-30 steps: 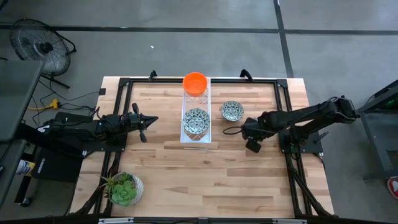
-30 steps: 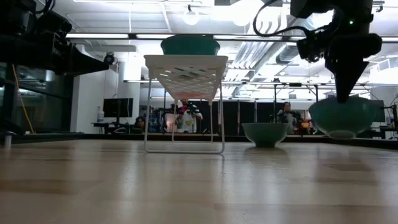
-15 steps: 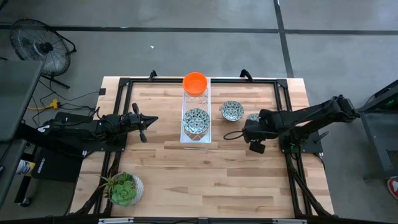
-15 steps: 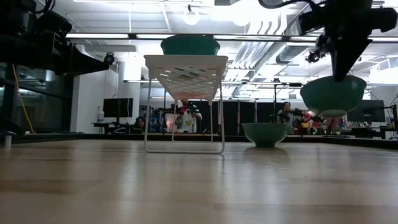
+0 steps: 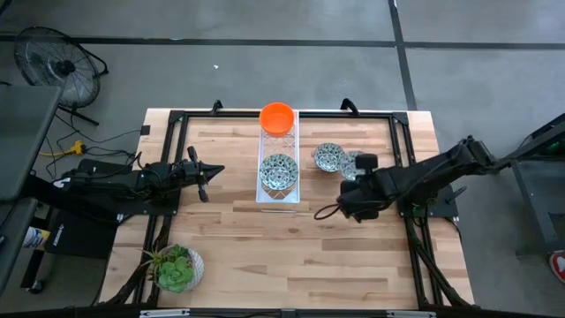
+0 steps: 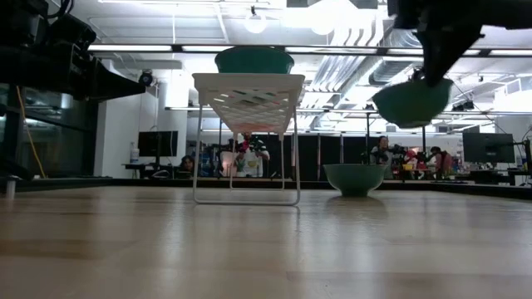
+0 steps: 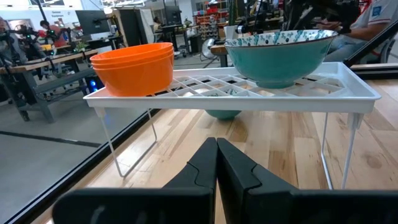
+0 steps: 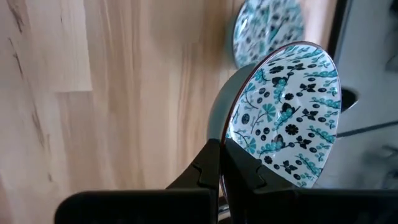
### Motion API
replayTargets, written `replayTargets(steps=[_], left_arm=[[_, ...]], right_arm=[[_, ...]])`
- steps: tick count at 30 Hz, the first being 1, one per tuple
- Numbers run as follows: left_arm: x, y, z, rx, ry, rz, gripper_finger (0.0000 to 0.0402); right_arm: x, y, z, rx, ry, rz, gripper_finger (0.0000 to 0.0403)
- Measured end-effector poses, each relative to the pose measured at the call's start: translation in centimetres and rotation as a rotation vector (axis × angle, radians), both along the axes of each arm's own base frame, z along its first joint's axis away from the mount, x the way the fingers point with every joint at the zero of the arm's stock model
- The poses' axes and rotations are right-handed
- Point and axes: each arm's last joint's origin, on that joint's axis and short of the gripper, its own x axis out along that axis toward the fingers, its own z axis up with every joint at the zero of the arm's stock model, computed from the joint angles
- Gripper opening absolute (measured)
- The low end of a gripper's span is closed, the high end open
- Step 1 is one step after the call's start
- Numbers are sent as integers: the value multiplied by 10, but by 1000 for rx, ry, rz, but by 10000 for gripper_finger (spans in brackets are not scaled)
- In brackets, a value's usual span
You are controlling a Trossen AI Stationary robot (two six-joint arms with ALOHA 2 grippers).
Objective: Pick & Place Mini bowls
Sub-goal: Stack the bottom blue white pattern bowl on top of the other blue white pattern bowl on the shelf
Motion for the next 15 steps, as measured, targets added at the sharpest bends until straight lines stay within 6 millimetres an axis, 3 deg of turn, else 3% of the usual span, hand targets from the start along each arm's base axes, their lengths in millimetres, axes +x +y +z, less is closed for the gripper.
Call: replayTargets(steps=[15], left_arm=[[0,0,0,0,-1,0,1]], right_arm=[[13,17,39,-163,-34,263,0]])
